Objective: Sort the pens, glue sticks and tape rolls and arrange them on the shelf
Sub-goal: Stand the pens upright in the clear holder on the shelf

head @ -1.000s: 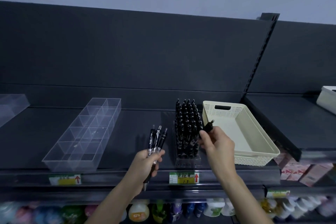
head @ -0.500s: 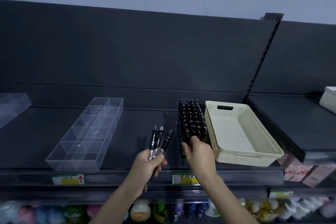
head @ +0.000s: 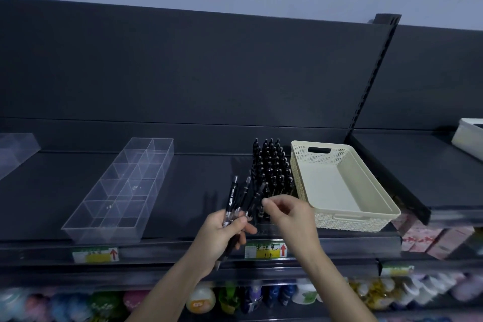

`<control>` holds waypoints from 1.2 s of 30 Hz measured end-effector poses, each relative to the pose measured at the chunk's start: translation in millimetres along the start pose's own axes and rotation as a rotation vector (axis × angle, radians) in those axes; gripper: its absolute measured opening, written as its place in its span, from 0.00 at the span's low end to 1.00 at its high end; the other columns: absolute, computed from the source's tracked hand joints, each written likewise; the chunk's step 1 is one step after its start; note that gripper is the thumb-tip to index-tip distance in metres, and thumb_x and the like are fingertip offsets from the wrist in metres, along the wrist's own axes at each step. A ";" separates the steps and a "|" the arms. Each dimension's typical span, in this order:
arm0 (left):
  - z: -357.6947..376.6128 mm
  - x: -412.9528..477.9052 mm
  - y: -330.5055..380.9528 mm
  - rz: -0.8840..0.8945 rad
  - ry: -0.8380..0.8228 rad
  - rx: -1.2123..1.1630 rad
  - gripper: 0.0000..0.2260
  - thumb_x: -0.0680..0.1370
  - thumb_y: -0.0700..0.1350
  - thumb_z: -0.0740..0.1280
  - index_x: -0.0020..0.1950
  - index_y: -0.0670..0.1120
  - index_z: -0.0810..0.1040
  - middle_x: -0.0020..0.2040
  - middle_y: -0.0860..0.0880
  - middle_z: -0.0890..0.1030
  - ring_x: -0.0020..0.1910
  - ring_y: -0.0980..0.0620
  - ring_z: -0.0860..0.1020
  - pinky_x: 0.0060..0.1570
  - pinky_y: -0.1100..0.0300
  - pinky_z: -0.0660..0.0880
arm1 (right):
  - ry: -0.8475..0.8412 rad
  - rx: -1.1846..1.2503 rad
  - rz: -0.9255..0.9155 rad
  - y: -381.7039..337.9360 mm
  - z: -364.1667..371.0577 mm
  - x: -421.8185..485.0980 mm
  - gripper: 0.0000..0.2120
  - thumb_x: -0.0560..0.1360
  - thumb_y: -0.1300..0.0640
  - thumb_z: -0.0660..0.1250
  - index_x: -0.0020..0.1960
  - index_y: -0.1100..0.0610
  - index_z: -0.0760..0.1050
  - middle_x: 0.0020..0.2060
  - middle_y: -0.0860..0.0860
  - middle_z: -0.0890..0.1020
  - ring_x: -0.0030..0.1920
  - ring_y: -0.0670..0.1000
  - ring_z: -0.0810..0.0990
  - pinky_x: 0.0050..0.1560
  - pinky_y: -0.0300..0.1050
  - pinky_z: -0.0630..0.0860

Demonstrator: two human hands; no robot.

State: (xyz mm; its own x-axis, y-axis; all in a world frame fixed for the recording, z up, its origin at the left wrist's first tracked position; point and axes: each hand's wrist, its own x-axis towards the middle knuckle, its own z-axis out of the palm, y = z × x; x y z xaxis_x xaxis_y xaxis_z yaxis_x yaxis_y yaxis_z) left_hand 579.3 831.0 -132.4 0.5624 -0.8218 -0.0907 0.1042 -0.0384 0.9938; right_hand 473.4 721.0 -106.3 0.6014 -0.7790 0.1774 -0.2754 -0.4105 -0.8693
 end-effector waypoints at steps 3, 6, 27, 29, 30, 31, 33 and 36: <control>10.4 0.3 1.5 0.027 -0.054 0.024 0.05 0.78 0.39 0.62 0.45 0.41 0.77 0.37 0.46 0.82 0.30 0.54 0.76 0.31 0.62 0.72 | -0.098 0.103 0.057 -5.5 0.2 -2.6 0.12 0.73 0.58 0.67 0.31 0.59 0.73 0.24 0.46 0.72 0.28 0.44 0.68 0.33 0.39 0.67; 12.9 2.1 0.2 0.013 -0.035 0.046 0.05 0.79 0.40 0.62 0.49 0.41 0.78 0.38 0.48 0.82 0.34 0.55 0.78 0.35 0.62 0.74 | -0.041 0.119 0.073 -0.7 -4.2 -3.8 0.12 0.74 0.60 0.66 0.33 0.61 0.70 0.27 0.53 0.73 0.30 0.47 0.69 0.35 0.44 0.68; 0.2 -8.8 -0.5 0.052 0.087 0.056 0.07 0.81 0.41 0.57 0.49 0.39 0.70 0.31 0.49 0.71 0.24 0.56 0.66 0.24 0.63 0.64 | 0.117 -0.365 -0.166 -0.8 -3.6 17.0 0.06 0.79 0.56 0.57 0.45 0.57 0.64 0.30 0.50 0.73 0.34 0.56 0.75 0.36 0.50 0.71; -1.5 -8.5 -3.2 0.070 0.091 0.083 0.06 0.81 0.40 0.57 0.48 0.39 0.72 0.33 0.49 0.72 0.26 0.56 0.68 0.27 0.63 0.67 | 0.111 -0.400 -0.141 2.5 -1.3 16.1 0.06 0.79 0.56 0.57 0.45 0.57 0.64 0.32 0.52 0.75 0.35 0.57 0.76 0.37 0.51 0.72; -2.4 -8.4 -4.5 0.076 0.096 0.100 0.06 0.80 0.40 0.57 0.48 0.40 0.72 0.34 0.49 0.73 0.28 0.55 0.70 0.29 0.63 0.68 | 0.095 -0.425 -0.125 5.2 0.4 14.8 0.06 0.79 0.56 0.56 0.45 0.58 0.64 0.32 0.53 0.76 0.35 0.57 0.77 0.37 0.51 0.72; -3.5 -8.1 -6.0 0.080 0.106 0.117 0.06 0.80 0.39 0.58 0.48 0.42 0.73 0.35 0.49 0.74 0.30 0.55 0.71 0.30 0.64 0.70 | 0.073 -0.451 -0.114 8.3 2.5 13.1 0.06 0.79 0.56 0.56 0.46 0.58 0.65 0.33 0.54 0.77 0.36 0.57 0.77 0.37 0.51 0.73; -4.9 -7.7 -8.2 0.088 0.139 0.133 0.07 0.80 0.38 0.58 0.47 0.45 0.75 0.37 0.49 0.75 0.34 0.55 0.73 0.34 0.66 0.72 | 0.035 -0.489 -0.093 12.7 7.1 10.4 0.07 0.79 0.56 0.56 0.48 0.59 0.66 0.37 0.56 0.80 0.37 0.58 0.78 0.37 0.50 0.73; -5.0 -8.2 -8.6 0.092 0.181 0.092 0.08 0.79 0.38 0.61 0.46 0.49 0.76 0.40 0.50 0.76 0.39 0.55 0.75 0.38 0.65 0.77 | 0.033 -0.515 -0.077 13.6 11.3 11.2 0.08 0.80 0.55 0.55 0.51 0.60 0.67 0.39 0.57 0.81 0.39 0.58 0.79 0.37 0.49 0.72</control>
State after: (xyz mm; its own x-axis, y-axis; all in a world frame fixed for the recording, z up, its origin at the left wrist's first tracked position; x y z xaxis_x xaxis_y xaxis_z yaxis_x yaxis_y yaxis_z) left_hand 577.9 840.9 -140.6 0.7049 -0.7093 -0.0013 -0.0249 -0.0265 0.9993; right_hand 484.8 712.0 -121.3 0.6131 -0.7483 0.2532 -0.5694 -0.6407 -0.5151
